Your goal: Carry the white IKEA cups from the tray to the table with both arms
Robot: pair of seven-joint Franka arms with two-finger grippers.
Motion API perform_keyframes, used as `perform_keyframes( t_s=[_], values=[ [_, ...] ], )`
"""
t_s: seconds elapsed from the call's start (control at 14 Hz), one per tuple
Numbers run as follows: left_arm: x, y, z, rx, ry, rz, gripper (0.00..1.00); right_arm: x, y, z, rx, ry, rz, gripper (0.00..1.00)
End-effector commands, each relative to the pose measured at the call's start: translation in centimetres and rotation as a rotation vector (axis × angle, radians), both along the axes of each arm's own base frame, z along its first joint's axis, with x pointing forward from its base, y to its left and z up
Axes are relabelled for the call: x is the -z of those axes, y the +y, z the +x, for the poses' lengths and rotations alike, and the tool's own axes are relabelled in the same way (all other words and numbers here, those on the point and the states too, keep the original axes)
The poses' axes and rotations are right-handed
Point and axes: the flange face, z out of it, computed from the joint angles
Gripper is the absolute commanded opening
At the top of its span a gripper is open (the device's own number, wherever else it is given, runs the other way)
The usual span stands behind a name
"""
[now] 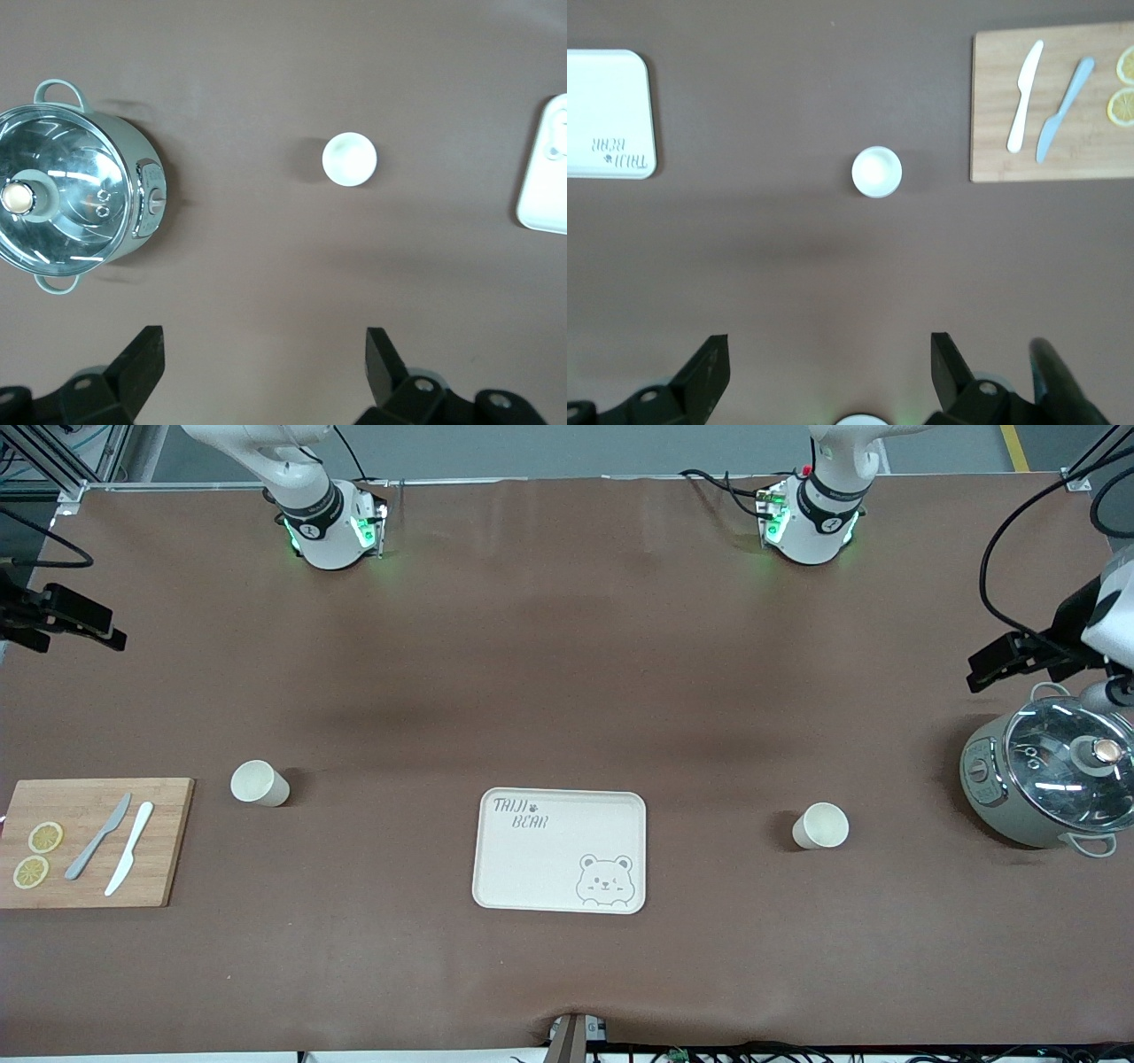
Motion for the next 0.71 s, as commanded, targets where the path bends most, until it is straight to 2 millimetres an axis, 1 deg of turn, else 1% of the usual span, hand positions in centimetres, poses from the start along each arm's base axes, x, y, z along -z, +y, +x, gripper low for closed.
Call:
perform_keyframes(
  t_s=[0.0, 0.14, 0.21, 0.36, 0.43, 0.64],
  values=[
    [-0.9, -0.1, -2.7, 0.027, 0.010, -0.017, 1.00, -1.4, 1.2, -1.9, -0.003, -0.008, -0.041, 1.00],
    [-0.9, -0.2, -4.2, 0.026, 0.016, -0.015, 1.00, -1.3, -0.1, -2.0, 0.045, -0.002, -0.056, 1.00],
    [-1.1, -0.7, -4.7, 0.035, 0.013, -0.014, 1.00, -1.1, 0.1, -1.8, 0.054, 0.002, -0.063, 1.00],
    [-2.0, -0.6, -5.4, 0.037, 0.015, -0.013, 1.00, -0.6, -0.2, -1.7, 0.069, 0.019, -0.088, 1.00],
    [-1.8, -0.5, -5.3, 0.032, 0.025, -0.018, 1.00, -0.6, 0.0, -1.7, 0.067, 0.022, -0.091, 1.00],
    [-1.5, -0.8, -5.2, 0.036, 0.037, -0.025, 1.00, -0.4, 0.3, -1.8, 0.062, 0.038, -0.091, 1.00]
  ],
)
